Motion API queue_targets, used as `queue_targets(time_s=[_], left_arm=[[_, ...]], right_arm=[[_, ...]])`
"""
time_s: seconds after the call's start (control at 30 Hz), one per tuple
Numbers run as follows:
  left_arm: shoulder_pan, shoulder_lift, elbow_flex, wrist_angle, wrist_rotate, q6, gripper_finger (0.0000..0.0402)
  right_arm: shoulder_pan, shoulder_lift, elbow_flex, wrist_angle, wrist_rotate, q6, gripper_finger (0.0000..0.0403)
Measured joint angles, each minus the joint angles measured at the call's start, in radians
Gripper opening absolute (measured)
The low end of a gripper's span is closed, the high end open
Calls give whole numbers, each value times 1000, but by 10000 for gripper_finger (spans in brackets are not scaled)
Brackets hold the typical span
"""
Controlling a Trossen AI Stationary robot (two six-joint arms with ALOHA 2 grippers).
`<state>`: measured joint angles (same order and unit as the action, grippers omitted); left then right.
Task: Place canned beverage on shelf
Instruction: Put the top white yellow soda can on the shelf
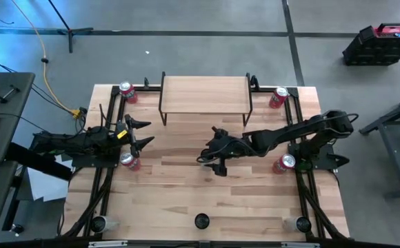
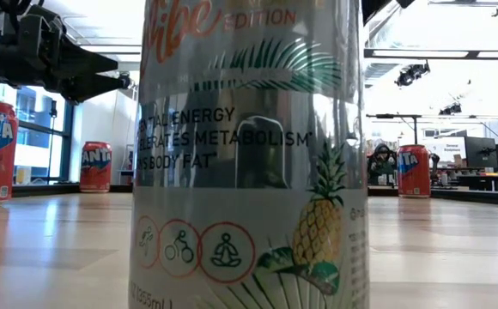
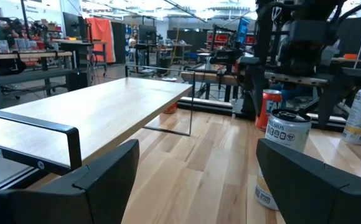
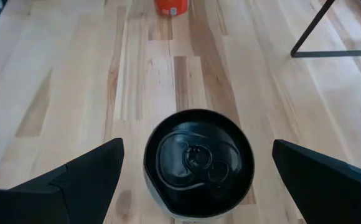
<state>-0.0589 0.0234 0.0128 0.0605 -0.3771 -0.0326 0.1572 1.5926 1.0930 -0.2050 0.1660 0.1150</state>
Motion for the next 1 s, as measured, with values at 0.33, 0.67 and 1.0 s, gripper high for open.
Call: queue_targets(time_s=[0.33,0.67,1.0], left_arm=[[0,0,0,0,0,0,314],[0,0,0,0,0,0,314],[0,0,0,0,0,0,314]], right_arm=[[0,6,0,-11,51,63,389],[0,23,-1,-8,17,68,337],[0,34,-1,-2,17,68,304]])
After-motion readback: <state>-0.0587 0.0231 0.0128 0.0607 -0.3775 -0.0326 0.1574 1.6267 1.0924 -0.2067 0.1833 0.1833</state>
